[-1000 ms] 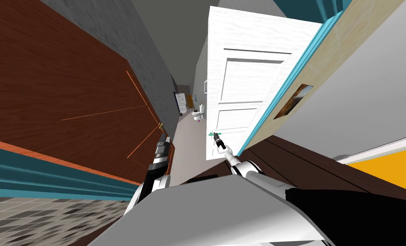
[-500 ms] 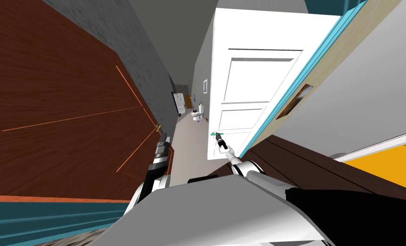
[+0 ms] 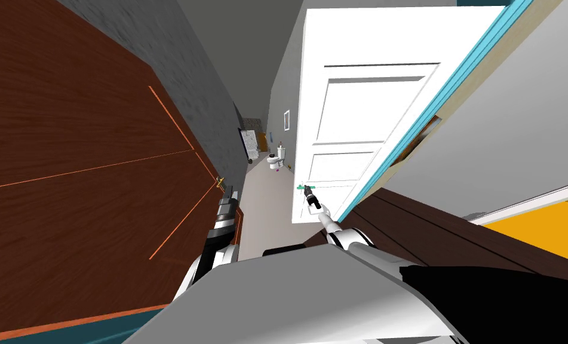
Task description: Push the door open
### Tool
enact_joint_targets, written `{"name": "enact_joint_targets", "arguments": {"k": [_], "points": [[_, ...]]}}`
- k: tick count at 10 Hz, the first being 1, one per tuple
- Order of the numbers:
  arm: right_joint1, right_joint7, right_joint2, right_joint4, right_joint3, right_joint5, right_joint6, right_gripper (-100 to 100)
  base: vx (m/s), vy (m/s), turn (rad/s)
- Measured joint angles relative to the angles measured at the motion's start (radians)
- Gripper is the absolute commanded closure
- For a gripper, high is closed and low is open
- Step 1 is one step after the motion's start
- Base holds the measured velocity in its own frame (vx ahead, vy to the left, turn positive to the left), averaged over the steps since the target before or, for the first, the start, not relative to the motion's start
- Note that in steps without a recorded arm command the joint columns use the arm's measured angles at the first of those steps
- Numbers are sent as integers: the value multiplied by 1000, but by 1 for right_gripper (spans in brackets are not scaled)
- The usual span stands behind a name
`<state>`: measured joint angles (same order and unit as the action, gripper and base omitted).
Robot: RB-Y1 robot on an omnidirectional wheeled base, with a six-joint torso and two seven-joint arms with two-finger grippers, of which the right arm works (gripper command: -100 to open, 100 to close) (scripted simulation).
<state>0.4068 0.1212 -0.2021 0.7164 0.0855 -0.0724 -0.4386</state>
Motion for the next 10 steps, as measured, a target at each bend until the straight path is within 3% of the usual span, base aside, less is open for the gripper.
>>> {"name": "enact_joint_targets", "arguments": {"k": [1, 3, 8, 10], "points": [[35, -1, -6, -62, 7, -3, -25, 100, 138, 98, -68], [43, -6, -14, -99, 26, -9, -49, 100, 124, 89, -38], [34, -26, -32, -95, 71, -22, -38, 100, 163, 112, -64], [18, -30, -39, -60, 87, -27, -18, 100, 106, 65, -36]]}}
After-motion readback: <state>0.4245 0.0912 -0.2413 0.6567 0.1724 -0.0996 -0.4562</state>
